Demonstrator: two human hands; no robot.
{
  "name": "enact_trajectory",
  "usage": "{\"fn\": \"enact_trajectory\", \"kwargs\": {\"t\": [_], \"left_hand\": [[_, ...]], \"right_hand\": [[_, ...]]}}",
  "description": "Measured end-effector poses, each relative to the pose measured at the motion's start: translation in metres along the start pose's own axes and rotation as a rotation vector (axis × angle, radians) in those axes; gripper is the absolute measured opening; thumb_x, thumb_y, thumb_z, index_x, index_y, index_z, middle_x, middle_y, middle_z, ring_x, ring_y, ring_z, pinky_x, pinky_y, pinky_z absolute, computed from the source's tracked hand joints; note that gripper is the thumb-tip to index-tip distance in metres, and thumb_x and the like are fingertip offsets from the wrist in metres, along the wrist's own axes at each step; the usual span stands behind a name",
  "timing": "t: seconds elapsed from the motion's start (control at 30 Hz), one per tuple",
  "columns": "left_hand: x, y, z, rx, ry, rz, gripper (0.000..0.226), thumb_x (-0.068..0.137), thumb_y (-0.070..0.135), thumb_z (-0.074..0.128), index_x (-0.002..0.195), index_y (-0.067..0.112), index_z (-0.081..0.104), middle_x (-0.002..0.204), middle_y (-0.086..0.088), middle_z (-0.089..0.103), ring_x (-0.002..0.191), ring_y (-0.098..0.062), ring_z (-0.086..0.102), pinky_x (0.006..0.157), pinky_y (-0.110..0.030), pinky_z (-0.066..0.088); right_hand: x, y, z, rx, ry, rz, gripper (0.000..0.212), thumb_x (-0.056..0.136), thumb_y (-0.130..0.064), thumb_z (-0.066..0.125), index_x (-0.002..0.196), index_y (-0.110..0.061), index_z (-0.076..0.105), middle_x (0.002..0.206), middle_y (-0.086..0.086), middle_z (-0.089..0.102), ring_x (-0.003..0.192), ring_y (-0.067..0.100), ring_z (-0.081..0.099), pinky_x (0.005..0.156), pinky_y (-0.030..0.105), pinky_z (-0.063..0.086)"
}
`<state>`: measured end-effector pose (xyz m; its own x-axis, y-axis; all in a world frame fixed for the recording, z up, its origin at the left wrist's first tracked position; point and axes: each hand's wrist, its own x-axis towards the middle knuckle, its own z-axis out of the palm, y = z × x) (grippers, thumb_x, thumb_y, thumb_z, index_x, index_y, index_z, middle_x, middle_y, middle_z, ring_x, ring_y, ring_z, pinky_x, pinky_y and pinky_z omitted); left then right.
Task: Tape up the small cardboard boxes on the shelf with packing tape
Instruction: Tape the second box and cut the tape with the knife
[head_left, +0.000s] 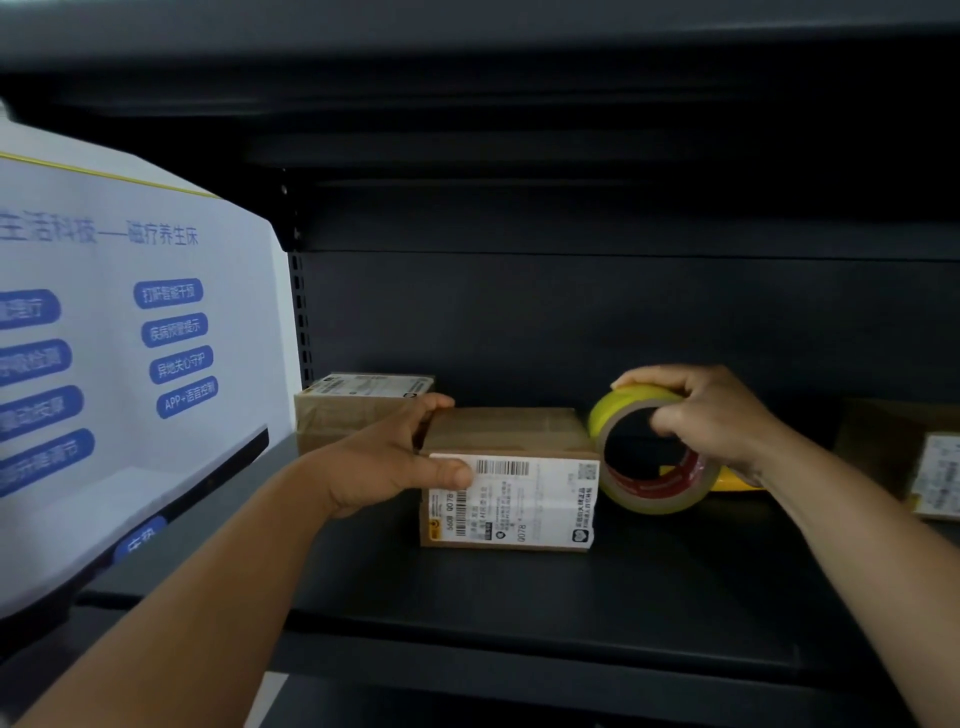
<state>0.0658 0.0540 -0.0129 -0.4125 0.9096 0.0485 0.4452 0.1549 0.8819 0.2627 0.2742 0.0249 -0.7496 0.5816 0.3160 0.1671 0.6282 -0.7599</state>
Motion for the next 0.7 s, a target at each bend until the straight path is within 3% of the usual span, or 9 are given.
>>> {"fn": "enact_trajectory", "kwargs": {"t": [0.1,0.17,0.23,0.33,0.43,0.57,0.7], "left_hand": [[-0.001,0.003,-0.002,0.081,-0.007,-0.034,0.122,0.038,0.052,0.086,0.142,0.030,0.025,0.119,0.005,0.060,0.104,-0.007,0.063,0.087,-0.022,0.051],[-0.003,0.009,-0.004,0.193,-0.026,-0.074,0.123,0.038,0.063,0.083,0.142,0.032,0.025,0.121,0.010,0.059,0.109,-0.005,0.059,0.099,-0.030,0.047],[-0.005,0.019,-0.005,0.348,-0.054,-0.123,0.118,0.052,0.067,0.078,0.148,0.032,0.018,0.130,0.013,0.052,0.120,-0.006,0.050,0.109,-0.034,0.037],[-0.007,0.040,-0.002,0.717,-0.096,-0.181,0.107,0.073,0.068,0.056,0.152,0.028,-0.004,0.159,0.009,0.013,0.144,-0.011,0.017,0.117,-0.029,0.016],[-0.007,0.055,0.004,1.027,-0.148,-0.145,0.095,0.085,0.066,0.044,0.151,0.028,-0.013,0.159,0.012,-0.015,0.145,-0.005,-0.011,0.118,-0.030,0.000],[0.001,0.072,0.026,1.154,-0.225,-0.075,0.089,0.089,0.063,0.042,0.150,0.029,-0.015,0.159,0.011,-0.016,0.144,-0.004,-0.014,0.120,-0.037,-0.005],[0.023,0.090,0.056,1.156,-0.289,0.011,0.090,0.089,0.063,0.043,0.151,0.028,-0.012,0.160,0.008,-0.014,0.146,-0.009,-0.011,0.119,-0.040,-0.004]], "right_hand": [[-0.002,0.003,0.002,-0.009,-0.017,0.002,0.052,0.074,0.007,0.057,0.097,-0.037,0.070,0.096,-0.012,0.065,0.088,0.008,0.060,0.069,0.022,0.047],[-0.003,0.004,0.003,-0.016,-0.013,-0.005,0.051,0.074,0.008,0.056,0.097,-0.036,0.070,0.096,-0.010,0.066,0.086,0.007,0.060,0.067,0.020,0.046],[-0.003,0.004,0.004,-0.028,-0.009,-0.012,0.050,0.074,0.008,0.056,0.096,-0.035,0.070,0.094,-0.009,0.068,0.083,0.008,0.061,0.065,0.018,0.046],[-0.001,0.005,0.006,-0.046,0.000,-0.028,0.048,0.074,0.008,0.056,0.094,-0.034,0.070,0.091,-0.011,0.068,0.079,0.005,0.062,0.062,0.014,0.046],[0.000,0.006,0.007,-0.060,0.006,-0.046,0.048,0.075,0.007,0.057,0.089,-0.038,0.068,0.090,-0.018,0.066,0.079,-0.001,0.059,0.061,0.011,0.043],[0.003,0.005,0.008,-0.096,0.012,-0.076,0.048,0.075,0.005,0.058,0.081,-0.041,0.067,0.089,-0.021,0.065,0.082,-0.003,0.058,0.065,0.012,0.043],[0.004,0.004,0.008,-0.122,0.009,-0.072,0.047,0.074,0.003,0.058,0.086,-0.041,0.068,0.091,-0.021,0.064,0.083,0.000,0.059,0.066,0.016,0.045]]}}
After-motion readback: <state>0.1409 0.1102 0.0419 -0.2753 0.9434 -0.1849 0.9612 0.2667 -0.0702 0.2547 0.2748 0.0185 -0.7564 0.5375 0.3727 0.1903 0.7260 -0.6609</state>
